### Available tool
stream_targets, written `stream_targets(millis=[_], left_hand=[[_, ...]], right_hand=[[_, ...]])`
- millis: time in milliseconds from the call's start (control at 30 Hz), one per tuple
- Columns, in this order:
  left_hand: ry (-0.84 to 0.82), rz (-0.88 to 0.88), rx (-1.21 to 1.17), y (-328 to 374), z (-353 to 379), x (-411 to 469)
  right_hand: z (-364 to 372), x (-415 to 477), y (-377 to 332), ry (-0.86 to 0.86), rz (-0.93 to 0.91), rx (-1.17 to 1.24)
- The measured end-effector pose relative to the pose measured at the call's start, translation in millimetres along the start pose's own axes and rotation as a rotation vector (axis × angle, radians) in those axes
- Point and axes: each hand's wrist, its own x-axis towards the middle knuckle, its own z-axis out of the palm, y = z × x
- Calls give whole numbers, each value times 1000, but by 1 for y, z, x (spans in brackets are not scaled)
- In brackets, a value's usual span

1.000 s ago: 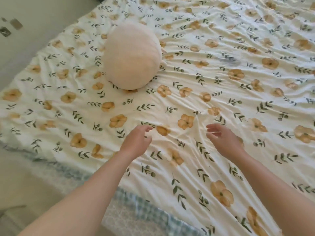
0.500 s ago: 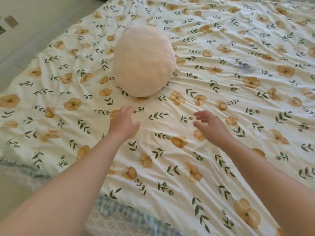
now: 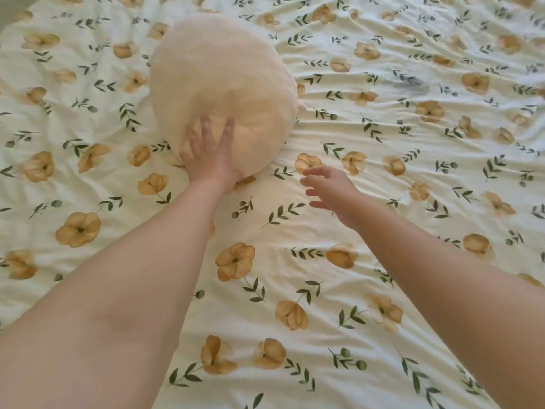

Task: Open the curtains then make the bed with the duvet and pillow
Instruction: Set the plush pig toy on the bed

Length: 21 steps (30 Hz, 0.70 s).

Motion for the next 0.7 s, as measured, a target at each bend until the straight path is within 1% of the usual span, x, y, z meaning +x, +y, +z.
stream_targets(millis=[33,133,200,300,367,433,500,600,700], left_hand=[[18,7,21,-2,-1,3],[154,54,5,-6,-7,7],[170,84,-108,-7,-9,3],[42,146,-427,-7,-14,-13],[-51,153,-692,-5,-24,-28],[-154,110,-987,-2,-37,-40],[-270,59,-1206,2,-50,-53],[-395,7,-1407,12,-64,-73],[-451,-5,-1480,32,-75,-98]], right_hand=[[5,3,-1,0,15,21],[18,7,1,2,51,72],[25,7,2,-3,67,83],[31,5,3,16,78,112],[29,2,2,47,75,150],[25,1,3,79,76,180],[16,-4,5,108,87,226],[-1,-15,10,132,134,292],[-31,-33,20,144,167,308]])
